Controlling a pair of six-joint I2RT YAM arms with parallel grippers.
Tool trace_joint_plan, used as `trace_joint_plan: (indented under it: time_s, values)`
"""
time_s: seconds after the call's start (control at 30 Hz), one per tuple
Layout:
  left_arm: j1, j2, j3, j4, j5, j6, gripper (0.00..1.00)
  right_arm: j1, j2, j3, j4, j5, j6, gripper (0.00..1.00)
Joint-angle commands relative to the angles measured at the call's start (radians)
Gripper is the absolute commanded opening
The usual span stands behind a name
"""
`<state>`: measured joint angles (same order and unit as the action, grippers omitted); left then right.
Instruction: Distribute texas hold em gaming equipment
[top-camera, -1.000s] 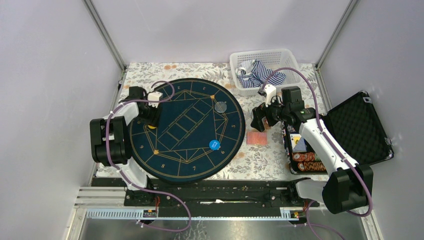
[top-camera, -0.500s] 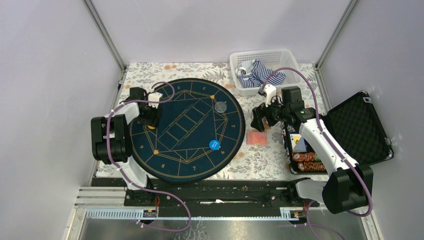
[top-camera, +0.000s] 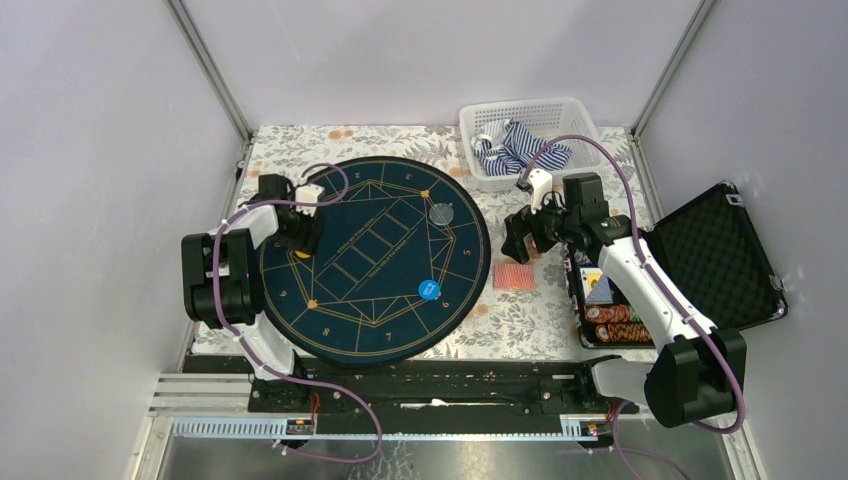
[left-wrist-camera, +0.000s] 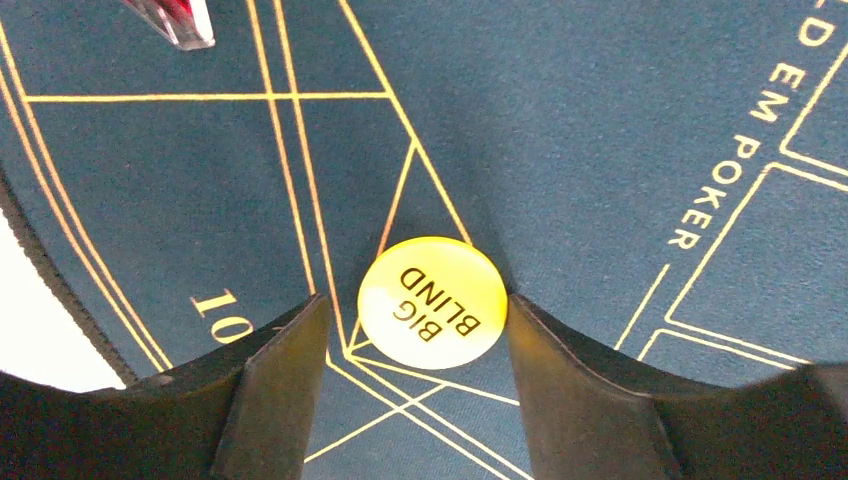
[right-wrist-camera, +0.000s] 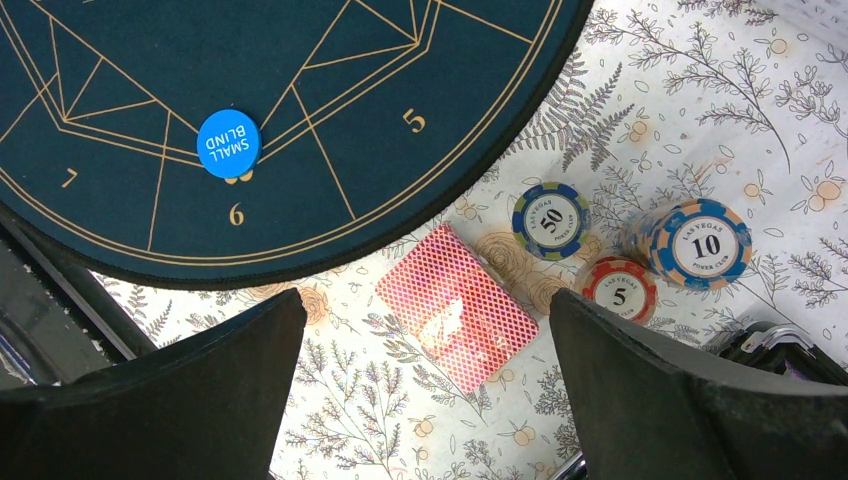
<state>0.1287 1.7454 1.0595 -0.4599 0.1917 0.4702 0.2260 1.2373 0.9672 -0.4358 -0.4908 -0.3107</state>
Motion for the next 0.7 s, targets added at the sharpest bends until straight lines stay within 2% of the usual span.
trace_joint_plan:
  time_s: [0.0,0.43,0.67]
  values:
    - [0.014,-0.009,0.003,0.043,-0.047,0.011,0.72,-0.007,-0.013,0.018,-0.003,-0.026,-0.011,1.0]
    - [0.014,-0.19,0.131,-0.198,0.115,0.0,0.98,-0.007,-0.028,0.059,-0.046,-0.044,-0.015,1.0]
    - [0.013,-0.33,0.148,-0.311,0.208,0.011,0.99,-0.007,-0.06,0.158,-0.172,-0.017,-0.032,1.0]
